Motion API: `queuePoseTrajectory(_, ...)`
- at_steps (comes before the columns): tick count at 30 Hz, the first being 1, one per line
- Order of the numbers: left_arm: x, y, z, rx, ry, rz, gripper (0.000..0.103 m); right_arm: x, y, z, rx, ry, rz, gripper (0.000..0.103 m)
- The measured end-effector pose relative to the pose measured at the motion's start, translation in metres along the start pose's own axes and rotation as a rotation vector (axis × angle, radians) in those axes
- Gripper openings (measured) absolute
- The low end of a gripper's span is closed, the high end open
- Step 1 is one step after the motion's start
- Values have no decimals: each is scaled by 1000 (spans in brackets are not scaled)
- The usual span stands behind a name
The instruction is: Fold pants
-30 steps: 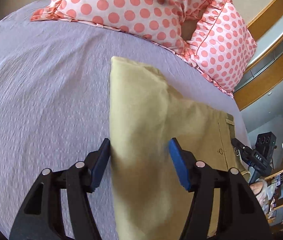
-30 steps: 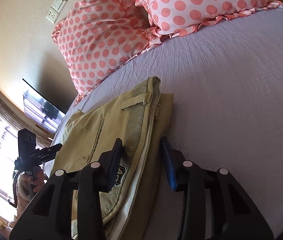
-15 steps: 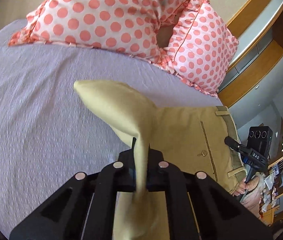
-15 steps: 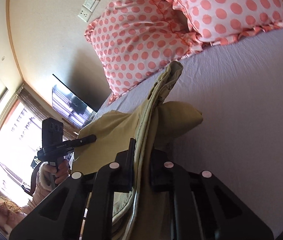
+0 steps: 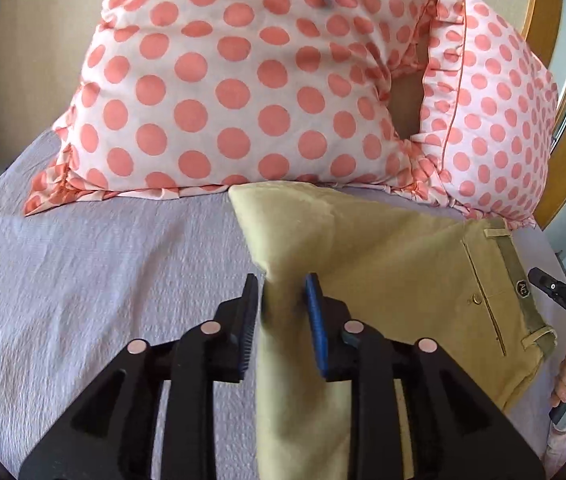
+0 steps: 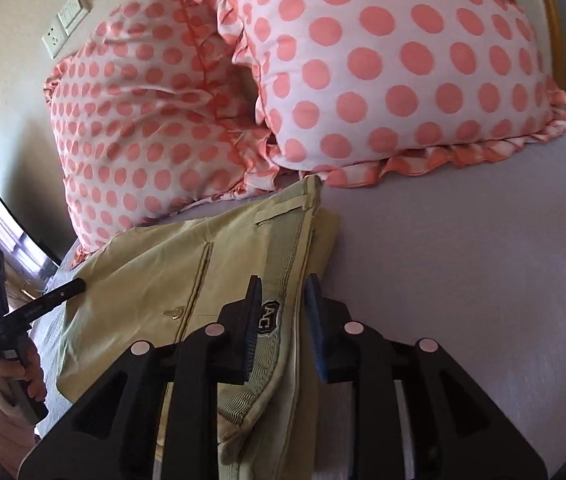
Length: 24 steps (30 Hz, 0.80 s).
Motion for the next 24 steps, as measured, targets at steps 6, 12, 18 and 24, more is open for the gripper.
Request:
queuePoseTrajectory(6,-51,32,30,5,33,176,67,-40,-38,15,-19,49,-219,72)
queuePoseTrajectory(12,-9,54,75,11,-146,115,72,0,-49,51,-11,-159,-72,90)
queuePoseTrajectory(18,-63,51,117,94,-55,-89,101,-52,-77,95,-196,-60,180,102)
queuePoseTrajectory(24,-77,36,162,73,-101,-186,101,-46,-95,145,-269,-97,230,102)
Point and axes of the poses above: each gripper's, at about its wrist camera, not at the fingertips, and x roughly the way its jaws point, y to its right, z to its underside, the point moved 6 cm from there along x, roughly the way its jaws point, and after that the axes turned 4 degrees about -x, right-handed, at the moved point
